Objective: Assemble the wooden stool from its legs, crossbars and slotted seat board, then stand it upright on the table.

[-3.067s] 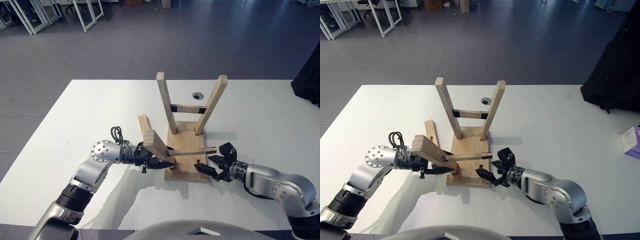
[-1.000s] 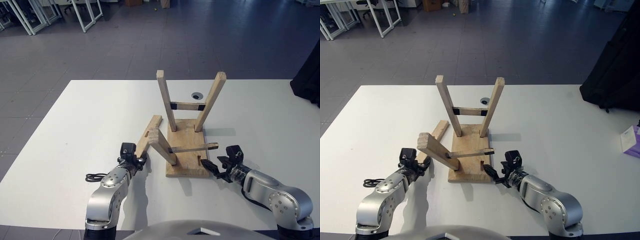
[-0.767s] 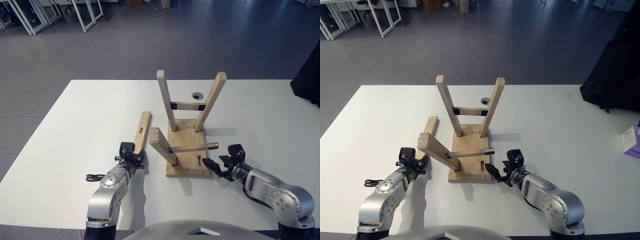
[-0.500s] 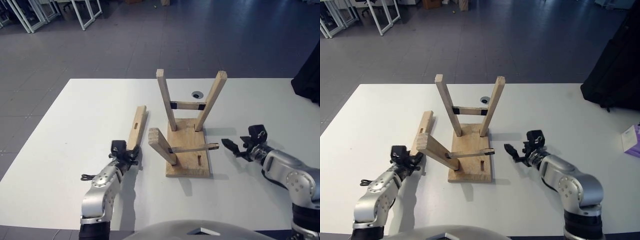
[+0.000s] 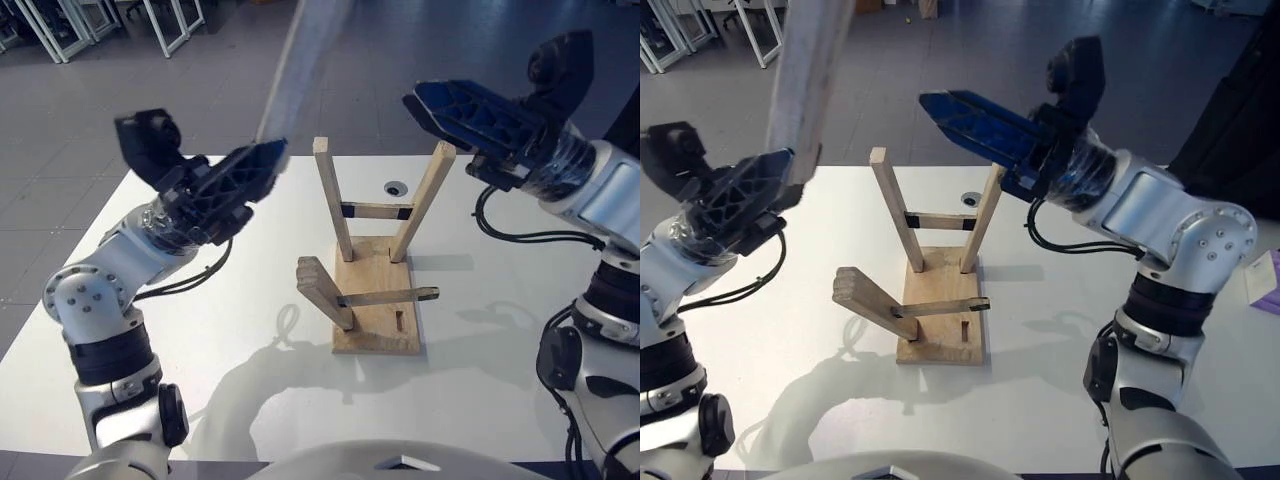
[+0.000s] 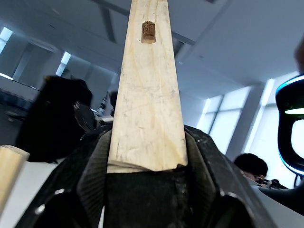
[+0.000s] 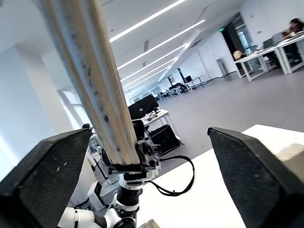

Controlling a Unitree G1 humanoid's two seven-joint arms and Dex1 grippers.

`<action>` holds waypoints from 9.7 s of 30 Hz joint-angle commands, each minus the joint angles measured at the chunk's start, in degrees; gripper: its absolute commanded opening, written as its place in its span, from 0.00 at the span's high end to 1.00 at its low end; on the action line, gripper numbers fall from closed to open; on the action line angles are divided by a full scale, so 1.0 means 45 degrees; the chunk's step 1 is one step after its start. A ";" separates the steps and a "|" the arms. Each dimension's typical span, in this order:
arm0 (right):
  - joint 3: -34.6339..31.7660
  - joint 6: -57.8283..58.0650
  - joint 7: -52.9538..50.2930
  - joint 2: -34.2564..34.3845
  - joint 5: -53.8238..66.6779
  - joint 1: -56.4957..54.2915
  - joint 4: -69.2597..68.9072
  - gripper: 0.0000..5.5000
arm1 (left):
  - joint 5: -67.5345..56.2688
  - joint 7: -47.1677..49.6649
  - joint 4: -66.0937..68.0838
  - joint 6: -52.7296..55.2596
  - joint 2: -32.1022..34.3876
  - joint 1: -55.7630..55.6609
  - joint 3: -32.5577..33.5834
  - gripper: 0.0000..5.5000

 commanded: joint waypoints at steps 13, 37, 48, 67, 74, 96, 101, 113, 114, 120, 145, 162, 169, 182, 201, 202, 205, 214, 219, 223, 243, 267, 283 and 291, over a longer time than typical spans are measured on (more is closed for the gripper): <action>0.1825 -0.1637 -0.0903 -0.0325 0.1654 -0.0733 0.0278 0.29 | 0.4359 -0.2570 0.1237 -0.0593 0.0233 -0.0580 -0.2185 0.63; 0.2149 -0.0587 0.3985 -0.3312 -0.4532 -0.1700 0.2817 0.63 | 0.5418 -0.1602 0.0768 -0.1694 0.0604 0.0155 -0.0069 0.30; 0.1178 -0.6753 1.1007 -0.4645 -1.0357 0.6930 0.0228 0.63 | 0.9626 0.4731 -0.0040 -0.3262 -0.1906 0.3304 -0.0730 0.23; 0.4010 -1.5792 1.7095 -0.2827 -1.5964 0.8162 0.2838 0.63 | 0.9895 0.4442 0.0220 -0.2909 -0.1815 0.3275 -0.1291 0.23; 0.4563 -1.2591 1.2327 -0.2256 -1.7250 0.6876 0.2125 0.63 | 1.0188 0.4783 0.0307 -0.3115 -0.1764 0.3480 -0.0972 0.23; 0.4826 -1.0322 0.8985 -0.1671 -1.7777 0.7235 -0.0316 0.63 | 0.5561 0.8370 -0.4818 -0.2062 -0.1390 0.0330 0.1893 0.33; 0.4968 -1.0401 0.8898 -0.1594 -1.7968 0.7255 -0.0042 0.63 | 0.4957 1.0483 -0.5915 -0.1180 -0.1725 -0.1554 -0.1366 0.46; 0.4967 -1.0273 0.8736 -0.1486 -1.7873 0.7233 -0.0122 0.63 | 1.5196 1.2205 -0.3976 -0.2245 -0.2331 -0.1520 -0.9326 0.55; 0.4979 -1.0269 0.8751 -0.1492 -1.7874 0.7247 -0.0128 0.63 | 1.5623 1.2064 -0.3936 -0.2309 -0.2430 -0.1652 -0.9509 0.55; 0.5052 -0.9968 0.8929 -0.1579 -1.7722 0.7227 -0.0262 0.63 | 1.8762 1.1573 -0.2211 -0.2401 -0.2312 -0.0605 -1.2510 0.55; 0.9109 -0.6660 0.7446 -0.2437 -1.9528 0.9333 0.3144 0.63 | 1.6669 0.9285 -0.2647 -0.1511 -0.5692 -0.4415 -0.3886 0.55; 0.9092 -0.7119 0.7490 -0.2507 -1.9420 0.8943 0.2973 0.63 | 1.7040 0.6274 0.3620 -0.2616 -0.4091 -0.1721 -0.5508 0.55; 0.8731 -0.8762 0.8109 -0.2678 -1.9172 0.9250 0.3060 0.63 | 1.2280 0.6259 0.1861 -0.1975 -0.4701 -0.4253 -0.0828 0.55; 0.8381 -1.2127 1.2888 -0.2868 -1.8720 0.4888 0.4709 0.63 | 1.1045 0.8066 0.3114 -0.2907 0.0000 -0.4194 0.2032 0.55; 0.8699 -1.5620 1.4007 -0.2545 -2.1948 0.1757 0.9544 0.25 | 1.5745 0.7288 0.1465 -0.4274 -0.2796 0.3151 -0.4108 0.56; 0.8520 -1.5134 1.3626 -0.2836 -2.2250 0.1914 0.9136 0.23 | 1.5902 0.7325 0.1529 -0.4284 -0.2843 0.3259 -0.4224 0.56; 0.6733 -1.2101 1.2166 -0.2956 -2.1302 0.2561 0.6506 0.23 | 1.6355 0.7306 0.1943 -0.4484 -0.3109 0.3491 -0.4631 0.56; -0.0251 -0.3109 0.3427 0.0953 -1.7358 0.1284 -0.2520 0.45 | 1.7513 0.7715 0.2460 -0.4979 -0.3611 0.4743 -0.4896 0.56; -0.1417 0.0063 -0.0262 0.5407 -1.4528 0.0064 -0.4978 0.45 | 1.7703 0.7585 0.2657 -0.5062 -0.3699 0.4671 -0.4873 0.56; -0.1602 0.0627 -0.1213 0.5968 -1.3775 0.0101 -0.5491 0.45 | 1.7779 0.7532 0.2732 -0.5085 -0.3729 0.4686 -0.4910 0.56; 0.0835 -0.3012 -0.2338 0.5720 -1.2930 0.2317 -0.4966 0.45 | 1.7957 0.7528 0.2782 -0.5006 -0.3994 0.4546 -0.4721 0.56; 0.6275 -0.4678 0.1001 0.2849 -1.6868 0.5016 -0.6352 0.45 | 1.7914 0.7398 0.3236 -0.5447 -0.2907 0.4068 -0.2586 0.56; 0.2981 -0.1750 0.5404 -0.1198 -1.0792 0.4880 -0.6934 0.45 | 1.3952 -0.2378 0.0786 -0.5610 0.2986 0.2472 -0.1899 0.40; 0.2466 -0.2933 1.0706 -0.7950 -1.2262 0.6423 -0.5901 0.45 | 1.5452 -0.5319 0.5524 -0.7985 0.3477 -0.1368 -0.3937 0.36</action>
